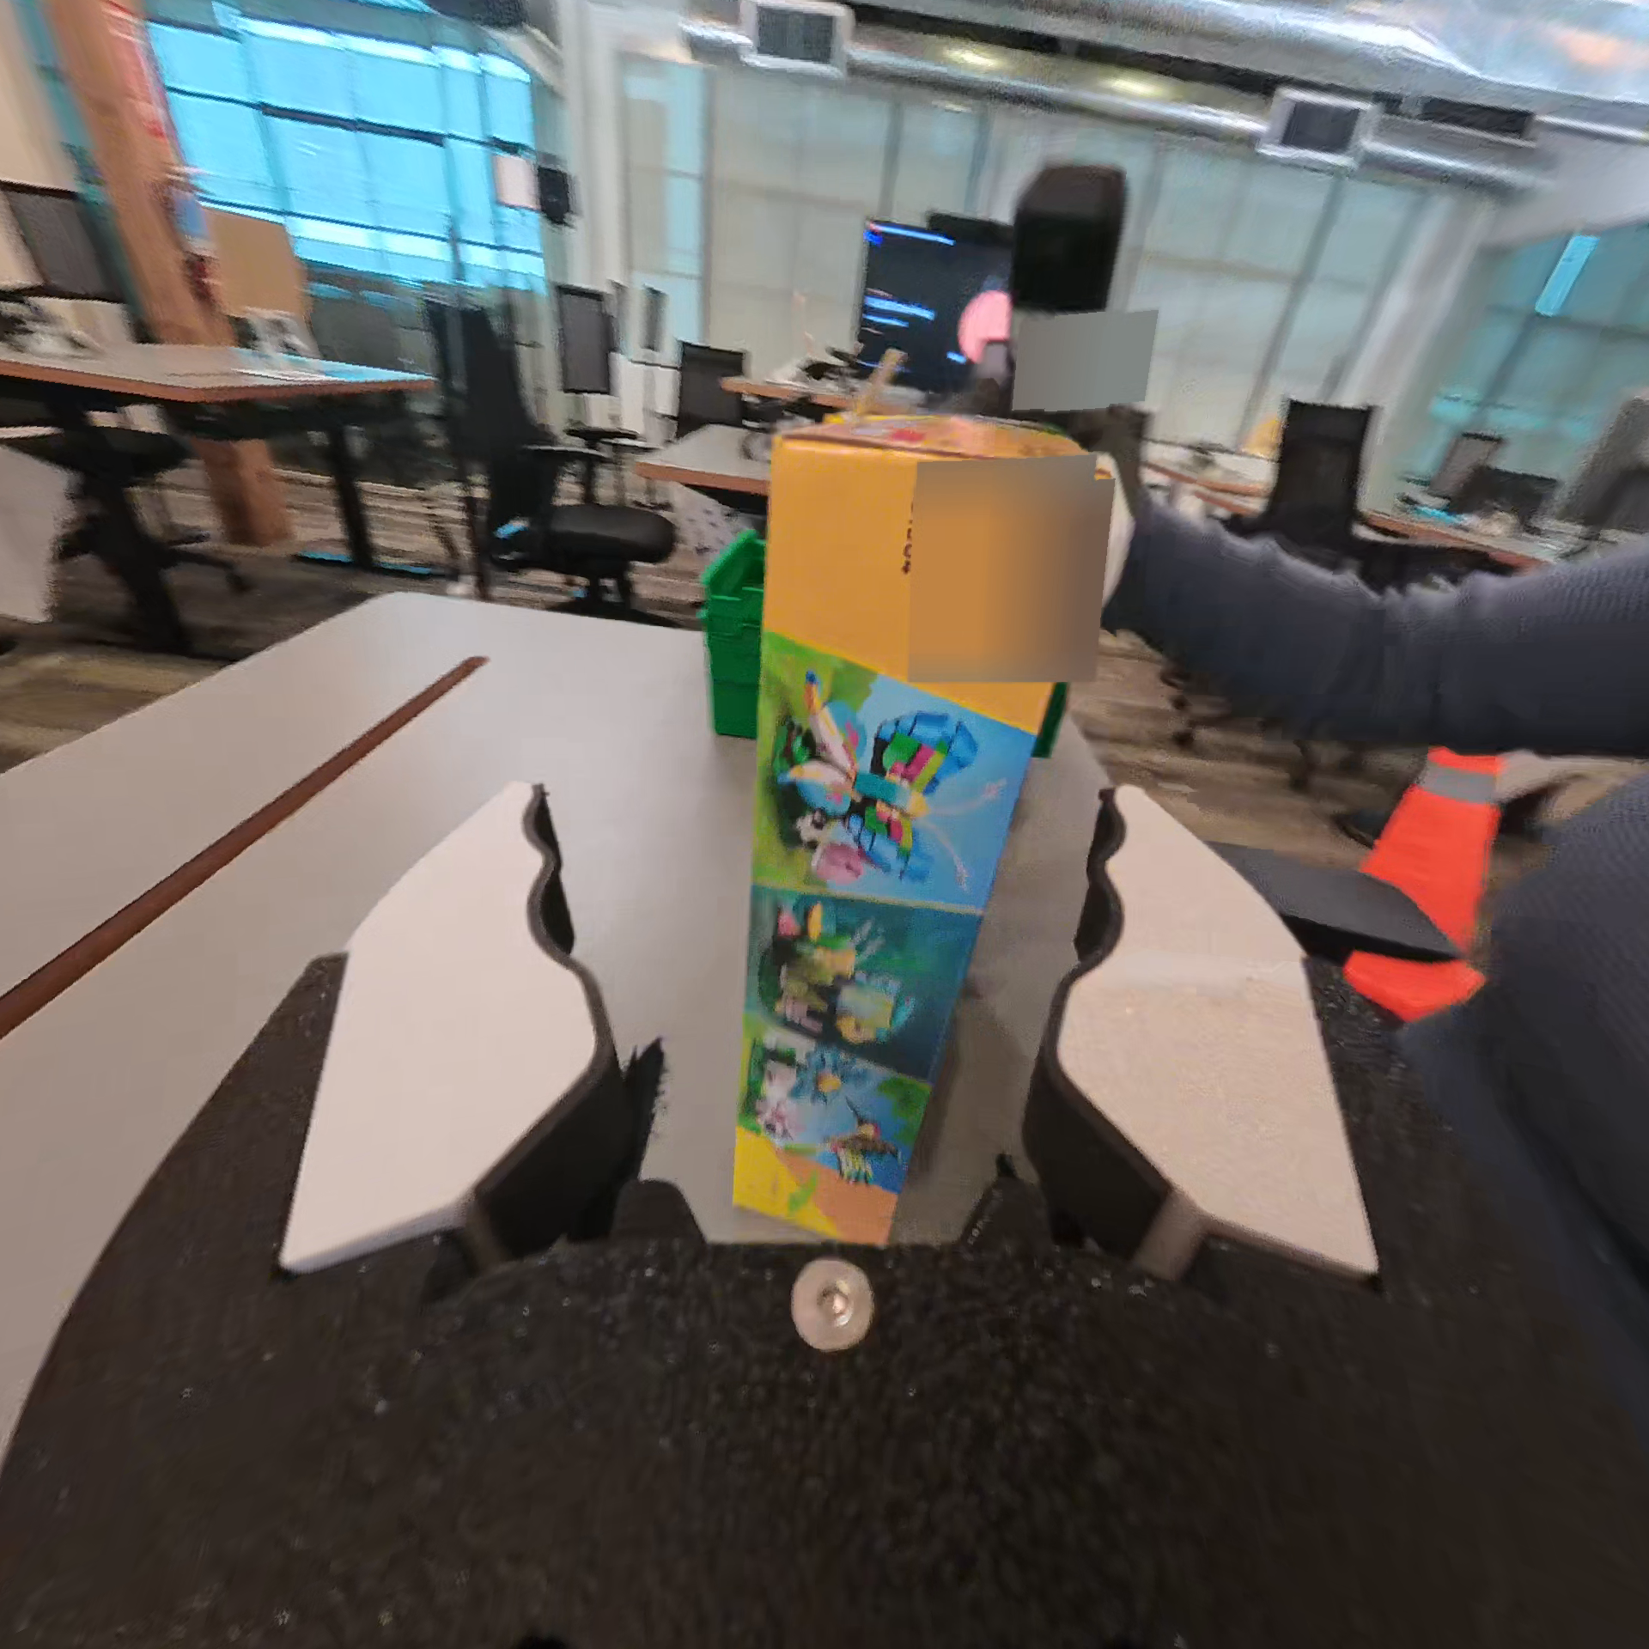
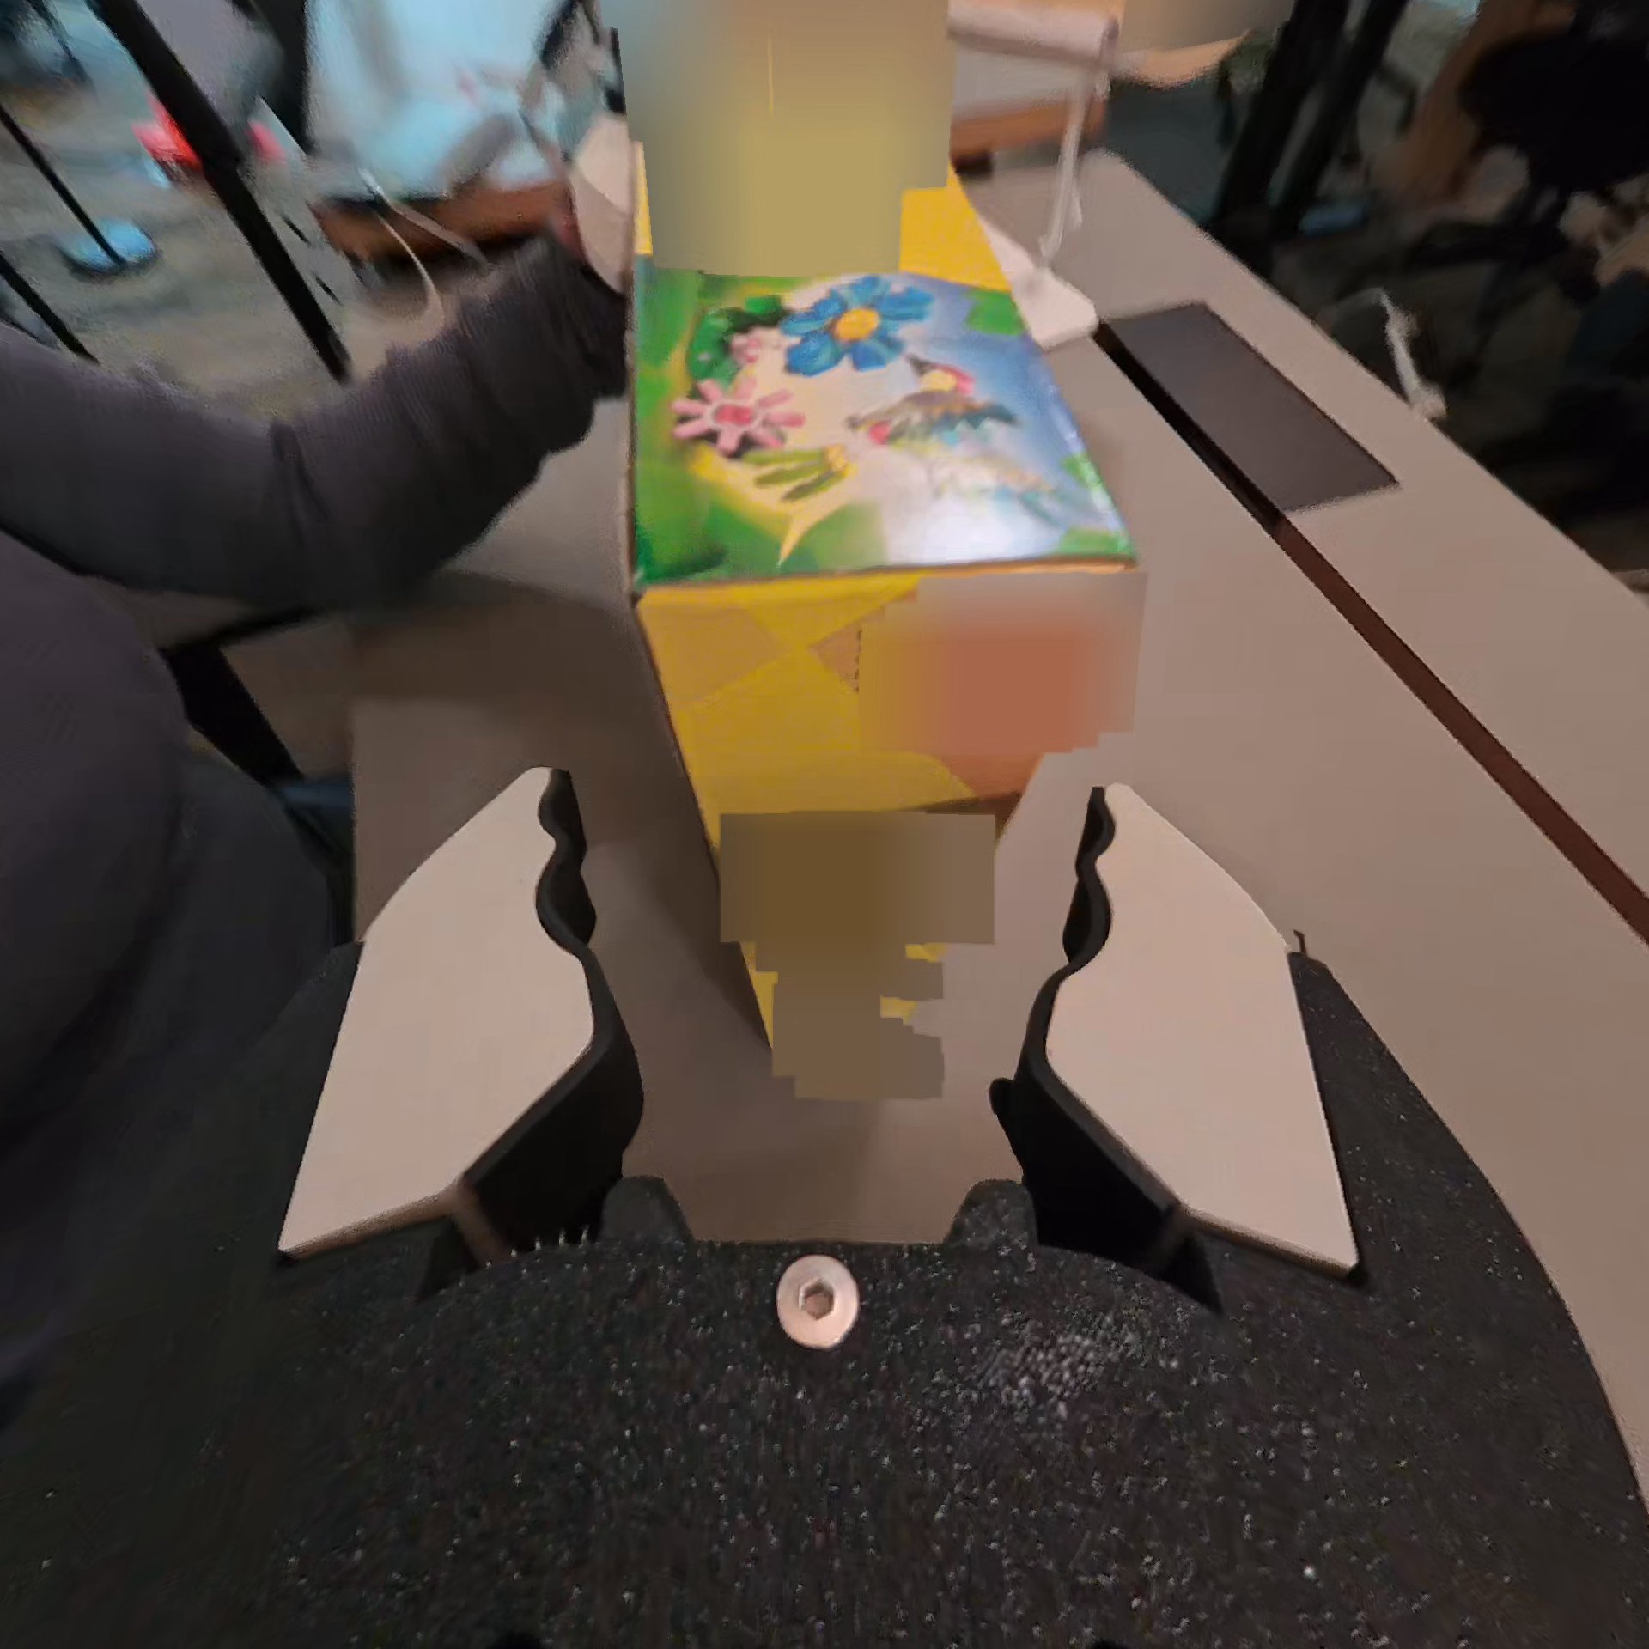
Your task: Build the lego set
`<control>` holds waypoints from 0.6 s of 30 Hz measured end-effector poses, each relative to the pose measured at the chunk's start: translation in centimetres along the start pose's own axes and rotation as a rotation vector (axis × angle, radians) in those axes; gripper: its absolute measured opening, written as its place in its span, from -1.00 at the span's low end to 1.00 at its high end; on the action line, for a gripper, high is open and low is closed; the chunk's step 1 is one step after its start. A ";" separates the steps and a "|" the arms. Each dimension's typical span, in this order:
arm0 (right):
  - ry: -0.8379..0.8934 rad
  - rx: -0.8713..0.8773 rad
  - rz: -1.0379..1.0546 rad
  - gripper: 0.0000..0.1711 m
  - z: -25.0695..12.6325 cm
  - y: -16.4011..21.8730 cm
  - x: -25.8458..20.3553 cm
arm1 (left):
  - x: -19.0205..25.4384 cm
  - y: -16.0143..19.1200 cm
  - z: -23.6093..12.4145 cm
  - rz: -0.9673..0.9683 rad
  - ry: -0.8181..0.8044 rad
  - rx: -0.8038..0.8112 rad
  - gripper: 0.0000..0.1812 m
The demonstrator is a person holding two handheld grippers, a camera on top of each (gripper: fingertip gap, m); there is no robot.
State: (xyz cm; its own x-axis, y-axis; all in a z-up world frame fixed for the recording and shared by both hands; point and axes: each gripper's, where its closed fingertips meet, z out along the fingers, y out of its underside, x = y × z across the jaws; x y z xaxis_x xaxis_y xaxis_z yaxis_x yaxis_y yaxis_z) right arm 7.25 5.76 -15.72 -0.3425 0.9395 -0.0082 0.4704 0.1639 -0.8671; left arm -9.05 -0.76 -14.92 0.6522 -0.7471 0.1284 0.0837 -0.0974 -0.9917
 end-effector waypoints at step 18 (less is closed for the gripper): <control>0.230 0.313 0.093 0.34 3.8 2.7 -5.5 | 13.5 5.9 4.4 0.035 -0.289 -0.065 0.15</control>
State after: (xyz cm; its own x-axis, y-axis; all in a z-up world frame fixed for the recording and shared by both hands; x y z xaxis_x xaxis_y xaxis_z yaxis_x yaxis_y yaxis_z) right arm 7.27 -0.09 -19.92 -0.1025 0.9946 -0.0131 0.2076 0.0086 -0.9782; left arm 3.61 -8.53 -19.03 0.8422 -0.5333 0.0792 0.0150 -0.1236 -0.9922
